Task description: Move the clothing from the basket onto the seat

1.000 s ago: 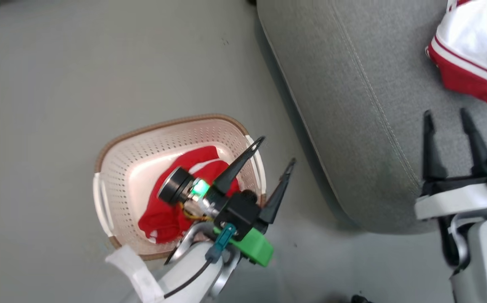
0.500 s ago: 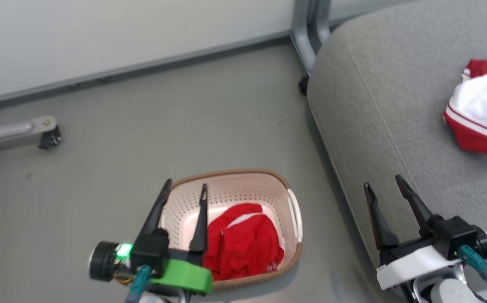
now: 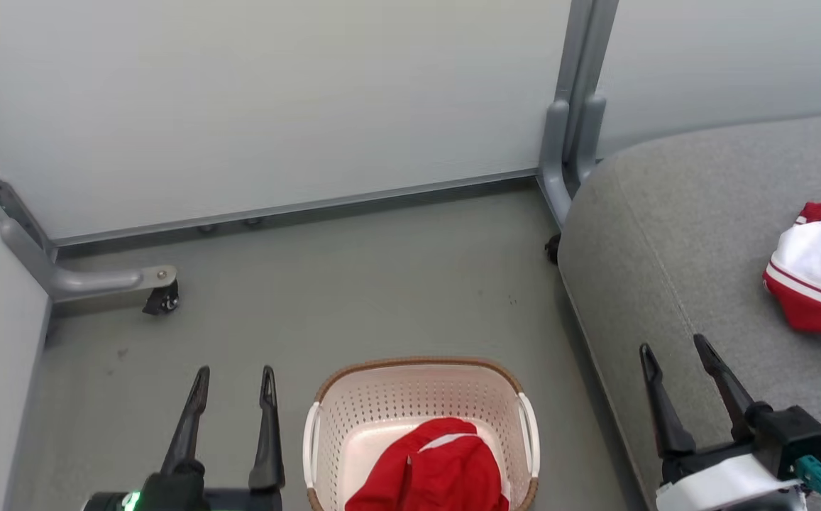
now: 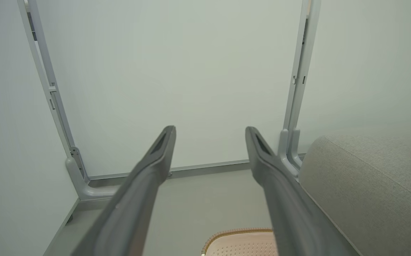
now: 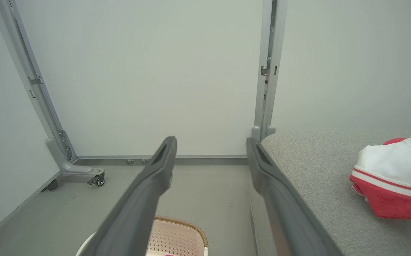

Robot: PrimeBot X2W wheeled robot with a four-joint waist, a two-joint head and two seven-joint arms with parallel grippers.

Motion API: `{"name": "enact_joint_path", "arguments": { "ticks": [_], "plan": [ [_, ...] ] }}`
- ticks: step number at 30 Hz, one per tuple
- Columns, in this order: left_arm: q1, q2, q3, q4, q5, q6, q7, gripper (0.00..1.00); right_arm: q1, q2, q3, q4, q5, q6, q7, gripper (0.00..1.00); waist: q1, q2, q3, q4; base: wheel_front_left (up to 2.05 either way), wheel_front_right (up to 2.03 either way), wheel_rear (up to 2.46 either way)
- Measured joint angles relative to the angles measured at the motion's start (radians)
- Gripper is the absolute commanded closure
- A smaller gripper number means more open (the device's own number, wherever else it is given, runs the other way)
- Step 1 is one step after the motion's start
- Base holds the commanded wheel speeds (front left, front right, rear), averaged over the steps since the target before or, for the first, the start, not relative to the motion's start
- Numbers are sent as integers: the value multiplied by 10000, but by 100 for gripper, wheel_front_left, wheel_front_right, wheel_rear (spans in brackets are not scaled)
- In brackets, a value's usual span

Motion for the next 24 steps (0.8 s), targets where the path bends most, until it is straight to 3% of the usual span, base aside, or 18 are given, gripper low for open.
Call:
{"name": "enact_joint_path", "arguments": {
  "ticks": [4, 9, 24],
  "plan": [
    [418, -119, 240, 217, -58, -548, 0, 0, 405, 36, -153, 77, -35, 0, 0, 0, 0, 0, -246, 31, 0, 0, 0],
    [482, -174, 307, 428, 257, -886, 2, 0, 499, 81, -48, 136, -94, 0, 0, 0, 0, 0, -240, -49, 0, 0, 0],
    [384, -209, 194, 631, 612, -1003, 0, 0, 472, 77, 207, 146, -155, 0, 0, 0, 0, 0, -154, -266, 0, 0, 0]
  ]
}}
